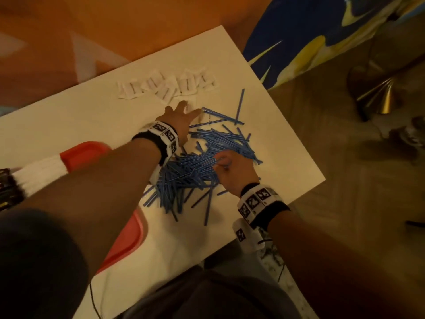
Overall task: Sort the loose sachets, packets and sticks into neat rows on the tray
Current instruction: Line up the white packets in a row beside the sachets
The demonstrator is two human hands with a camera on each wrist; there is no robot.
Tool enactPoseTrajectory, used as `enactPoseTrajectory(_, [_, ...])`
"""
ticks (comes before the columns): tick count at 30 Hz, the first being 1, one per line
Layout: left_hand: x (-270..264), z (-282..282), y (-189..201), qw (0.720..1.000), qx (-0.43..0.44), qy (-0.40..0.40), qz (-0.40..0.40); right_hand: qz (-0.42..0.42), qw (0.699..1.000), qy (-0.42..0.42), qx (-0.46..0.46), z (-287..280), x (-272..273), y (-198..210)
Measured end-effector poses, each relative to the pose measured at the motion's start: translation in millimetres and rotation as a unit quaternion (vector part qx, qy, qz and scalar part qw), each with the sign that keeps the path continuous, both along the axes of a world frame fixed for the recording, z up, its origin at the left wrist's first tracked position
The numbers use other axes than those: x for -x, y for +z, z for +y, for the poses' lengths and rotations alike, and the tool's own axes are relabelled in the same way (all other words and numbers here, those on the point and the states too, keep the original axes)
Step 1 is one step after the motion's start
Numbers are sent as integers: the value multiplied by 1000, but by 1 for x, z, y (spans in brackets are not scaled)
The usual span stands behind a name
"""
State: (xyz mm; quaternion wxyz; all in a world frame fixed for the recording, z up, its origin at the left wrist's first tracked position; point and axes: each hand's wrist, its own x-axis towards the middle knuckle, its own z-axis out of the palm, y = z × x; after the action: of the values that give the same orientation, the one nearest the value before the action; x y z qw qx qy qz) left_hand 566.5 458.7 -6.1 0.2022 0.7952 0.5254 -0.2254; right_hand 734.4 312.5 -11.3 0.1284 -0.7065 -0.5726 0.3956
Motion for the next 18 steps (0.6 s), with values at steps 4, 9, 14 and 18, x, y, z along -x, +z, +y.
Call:
enactPoseTrajectory(4, [-5,18,-14,996,26,-78,38,24,999,-16,-28,9,-15,-5])
enactPoseTrajectory(9, [4,26,-18,998,4,-57,6,33,999,-27,0,25,-20,-13])
enactPoseTrajectory(14, [24,20,-19,996,-16,39,-76,26,1000,2,4,45,-13,-10])
enactPoseTrajectory(18, [33,6,-22,995,-23,71,-71,-61,993,85,-59,74,-4,-6])
